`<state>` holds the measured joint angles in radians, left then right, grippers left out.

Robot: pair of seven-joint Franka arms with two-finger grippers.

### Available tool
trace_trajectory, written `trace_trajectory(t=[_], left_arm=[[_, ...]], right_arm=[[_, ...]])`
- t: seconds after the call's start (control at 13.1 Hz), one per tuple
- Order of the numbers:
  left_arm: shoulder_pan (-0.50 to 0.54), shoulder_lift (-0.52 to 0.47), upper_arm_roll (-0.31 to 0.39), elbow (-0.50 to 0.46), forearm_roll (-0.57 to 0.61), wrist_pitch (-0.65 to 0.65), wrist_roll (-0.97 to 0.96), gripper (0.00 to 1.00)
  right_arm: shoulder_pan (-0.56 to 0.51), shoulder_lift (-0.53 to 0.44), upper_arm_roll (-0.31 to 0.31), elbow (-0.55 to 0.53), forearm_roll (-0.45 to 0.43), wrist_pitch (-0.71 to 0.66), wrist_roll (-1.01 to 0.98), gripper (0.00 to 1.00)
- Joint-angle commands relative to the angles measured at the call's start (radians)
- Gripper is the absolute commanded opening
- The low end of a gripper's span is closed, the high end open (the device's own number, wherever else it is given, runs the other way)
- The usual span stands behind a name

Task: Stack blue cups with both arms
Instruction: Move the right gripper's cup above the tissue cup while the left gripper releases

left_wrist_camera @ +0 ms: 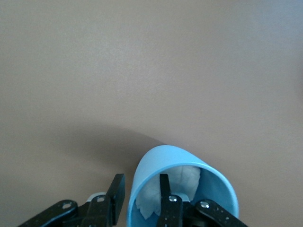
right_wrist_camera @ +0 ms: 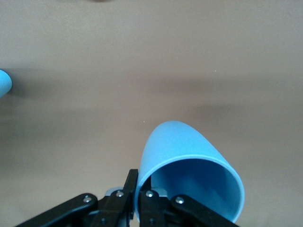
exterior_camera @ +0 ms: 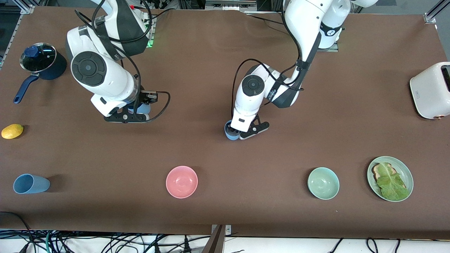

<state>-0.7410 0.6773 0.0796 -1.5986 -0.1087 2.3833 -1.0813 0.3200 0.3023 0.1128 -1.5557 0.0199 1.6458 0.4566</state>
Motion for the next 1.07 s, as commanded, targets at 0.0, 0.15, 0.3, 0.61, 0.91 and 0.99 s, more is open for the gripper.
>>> trace_trajectory(t=[0.0, 0.15, 0.3, 0.61, 0.91, 0.99], left_arm=[[0.000, -0.024, 0.006, 0.011, -0.029, -0.036, 0.000, 0.58], [0.006, -0.048, 0.006, 0.011, -0.028, -0.073, 0.003, 0.68], [0.012, -0.073, 0.009, 0.011, -0.026, -0.116, 0.004, 0.75], [0.060, -0.156, 0.012, 0.012, -0.020, -0.254, 0.027, 0.87], [0.155, -0.237, 0.011, 0.045, -0.022, -0.424, 0.182, 0.92], [0.179, -0.255, 0.011, 0.045, -0.022, -0.453, 0.223, 0.93]], right_arm=[[0.053, 0.079, -0.001, 0.118, 0.011, -0.014, 0.091, 0.00], [0.100, 0.145, -0.001, 0.198, 0.009, -0.012, 0.173, 0.00], [0.146, 0.213, -0.001, 0.271, 0.008, -0.009, 0.259, 0.00], [0.220, 0.316, -0.002, 0.380, 0.006, 0.069, 0.399, 0.00], [0.275, 0.422, -0.002, 0.489, 0.008, 0.184, 0.526, 0.00], [0.280, 0.434, -0.001, 0.497, 0.009, 0.215, 0.542, 0.00]])
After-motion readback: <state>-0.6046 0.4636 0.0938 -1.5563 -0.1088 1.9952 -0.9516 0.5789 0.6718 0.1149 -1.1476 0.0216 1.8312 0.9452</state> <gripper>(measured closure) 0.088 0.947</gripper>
